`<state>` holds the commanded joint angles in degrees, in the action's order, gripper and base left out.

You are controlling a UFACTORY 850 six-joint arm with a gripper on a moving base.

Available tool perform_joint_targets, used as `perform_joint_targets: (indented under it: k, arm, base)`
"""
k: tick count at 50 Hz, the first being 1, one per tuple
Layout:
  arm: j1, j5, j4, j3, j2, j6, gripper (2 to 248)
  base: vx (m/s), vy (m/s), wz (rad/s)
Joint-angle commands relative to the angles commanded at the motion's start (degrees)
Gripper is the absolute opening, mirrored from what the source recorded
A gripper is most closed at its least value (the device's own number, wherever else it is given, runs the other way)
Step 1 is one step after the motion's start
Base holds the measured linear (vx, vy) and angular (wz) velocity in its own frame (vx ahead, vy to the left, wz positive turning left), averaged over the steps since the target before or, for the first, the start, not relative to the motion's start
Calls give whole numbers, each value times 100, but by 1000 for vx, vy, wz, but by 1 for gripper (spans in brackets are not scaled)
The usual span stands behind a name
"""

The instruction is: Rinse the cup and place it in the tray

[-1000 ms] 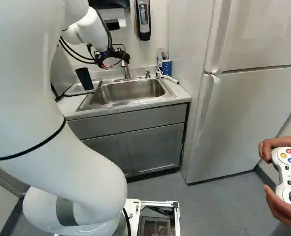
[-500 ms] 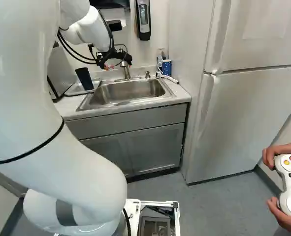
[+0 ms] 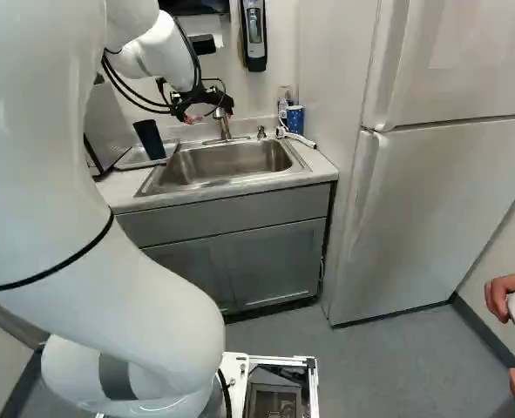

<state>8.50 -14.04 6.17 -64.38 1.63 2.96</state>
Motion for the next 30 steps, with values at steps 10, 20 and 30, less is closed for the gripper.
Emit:
perform_joint_targets:
  k: [10, 20, 30]
  arm:
    - [0, 0, 0, 0, 0, 0, 247]
    - [0, 0, 0, 0, 0, 0, 247]
    - [0, 0, 0, 0, 0, 0, 247]
  base:
    - [0, 0, 0]
    - [9, 12, -33]
    - [-51, -4, 4]
